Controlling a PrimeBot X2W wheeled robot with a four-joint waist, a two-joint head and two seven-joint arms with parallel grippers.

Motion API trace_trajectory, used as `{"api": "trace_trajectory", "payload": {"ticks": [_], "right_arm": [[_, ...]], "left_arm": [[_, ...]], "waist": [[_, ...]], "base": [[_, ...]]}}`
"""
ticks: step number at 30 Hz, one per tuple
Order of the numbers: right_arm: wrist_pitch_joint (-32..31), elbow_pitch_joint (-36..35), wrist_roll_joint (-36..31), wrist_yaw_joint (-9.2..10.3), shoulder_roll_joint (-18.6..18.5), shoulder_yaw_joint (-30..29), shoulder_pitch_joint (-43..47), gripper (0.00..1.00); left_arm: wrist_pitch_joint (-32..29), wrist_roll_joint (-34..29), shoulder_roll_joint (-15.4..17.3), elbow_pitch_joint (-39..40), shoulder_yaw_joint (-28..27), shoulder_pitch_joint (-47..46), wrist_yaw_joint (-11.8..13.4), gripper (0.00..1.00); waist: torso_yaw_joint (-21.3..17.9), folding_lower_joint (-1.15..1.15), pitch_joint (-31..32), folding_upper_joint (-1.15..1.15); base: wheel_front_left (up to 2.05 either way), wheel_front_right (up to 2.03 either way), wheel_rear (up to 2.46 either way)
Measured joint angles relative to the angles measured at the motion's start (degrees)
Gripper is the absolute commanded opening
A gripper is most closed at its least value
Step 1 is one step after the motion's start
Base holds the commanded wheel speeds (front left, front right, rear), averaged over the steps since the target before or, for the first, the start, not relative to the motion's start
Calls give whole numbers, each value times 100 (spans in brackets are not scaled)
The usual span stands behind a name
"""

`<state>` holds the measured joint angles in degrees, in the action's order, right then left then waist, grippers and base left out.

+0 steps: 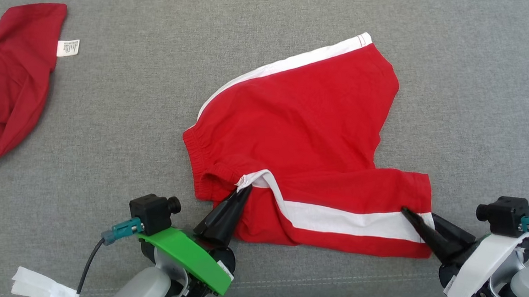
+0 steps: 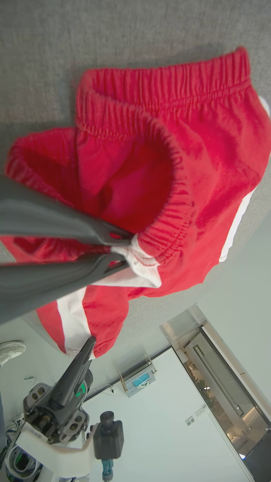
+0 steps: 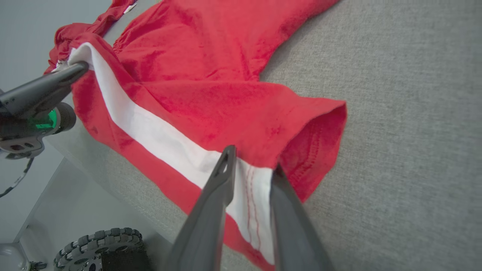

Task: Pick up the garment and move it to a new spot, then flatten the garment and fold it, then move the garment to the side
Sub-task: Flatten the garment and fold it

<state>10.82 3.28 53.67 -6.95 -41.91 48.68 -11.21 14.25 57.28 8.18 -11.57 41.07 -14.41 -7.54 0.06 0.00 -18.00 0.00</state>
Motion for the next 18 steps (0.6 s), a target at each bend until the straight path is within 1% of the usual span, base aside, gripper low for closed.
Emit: {"api": "trace_trajectory", "payload": {"ticks": [1,8,14,15,18], "right_arm": [[34,10,43,5,3,-48,0,0],[129,25,422,5,27,-326,3,0],[175,34,560,4,-14,-455,4,0],[175,35,582,3,-29,-465,6,4],[175,47,644,0,-48,-456,40,12]], "left_arm": [[1,0,0,-3,0,0,0,0],[0,0,1,-3,-1,-1,0,0],[0,0,0,-2,-1,-13,0,0],[0,0,0,-2,-1,-16,0,0],[0,0,-2,1,-4,-25,0,0]], "waist": [[-1,0,-2,0],[-11,0,-15,0],[-1,0,-8,0],[4,0,-7,0],[25,0,0,0]], "base": [[0,0,0],[0,0,0],[0,0,0],[0,0,0],[0,0,0]]}}
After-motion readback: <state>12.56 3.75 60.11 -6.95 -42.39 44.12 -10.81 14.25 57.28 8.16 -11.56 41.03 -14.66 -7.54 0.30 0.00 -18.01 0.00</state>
